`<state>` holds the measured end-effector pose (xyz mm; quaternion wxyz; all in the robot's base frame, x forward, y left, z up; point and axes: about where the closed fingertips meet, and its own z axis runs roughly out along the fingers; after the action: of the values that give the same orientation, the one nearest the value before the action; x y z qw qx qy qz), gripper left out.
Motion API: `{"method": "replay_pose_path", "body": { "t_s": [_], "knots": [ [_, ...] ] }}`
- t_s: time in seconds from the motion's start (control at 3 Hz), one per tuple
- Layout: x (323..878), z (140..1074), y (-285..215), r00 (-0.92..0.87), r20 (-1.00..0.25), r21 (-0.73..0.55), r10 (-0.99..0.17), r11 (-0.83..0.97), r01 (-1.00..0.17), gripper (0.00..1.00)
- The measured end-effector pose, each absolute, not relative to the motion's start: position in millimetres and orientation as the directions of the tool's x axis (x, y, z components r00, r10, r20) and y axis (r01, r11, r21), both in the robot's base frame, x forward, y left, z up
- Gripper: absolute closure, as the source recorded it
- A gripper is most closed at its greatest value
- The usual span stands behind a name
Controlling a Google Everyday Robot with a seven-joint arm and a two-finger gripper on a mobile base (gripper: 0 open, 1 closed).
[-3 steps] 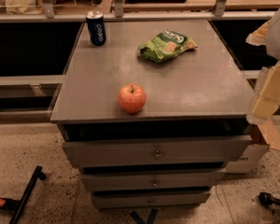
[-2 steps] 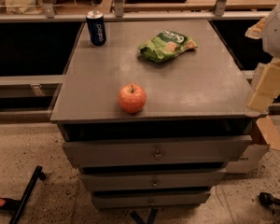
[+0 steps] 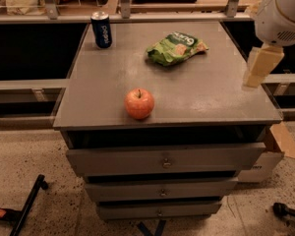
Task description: Move green rice chip bag near apple
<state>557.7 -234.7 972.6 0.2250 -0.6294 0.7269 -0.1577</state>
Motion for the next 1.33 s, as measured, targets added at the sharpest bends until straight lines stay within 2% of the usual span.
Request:
{"method": "replay_pose_path", "body": {
  "t_s": [0.33,1.0,1.33],
  "knots": [
    [623.5,960.3,-238.1,-0.025,-0.128,-0.586,-0.991,0.096,-0.805,0.00],
    [642.3,947.7,-229.7,0.019,-0.156,-0.595,-0.988,0.078,-0.800,0.00],
    [667.7,936.9,-204.3,0.146,-0.164,-0.608,-0.976,-0.016,-0.794,0.00]
  ]
}}
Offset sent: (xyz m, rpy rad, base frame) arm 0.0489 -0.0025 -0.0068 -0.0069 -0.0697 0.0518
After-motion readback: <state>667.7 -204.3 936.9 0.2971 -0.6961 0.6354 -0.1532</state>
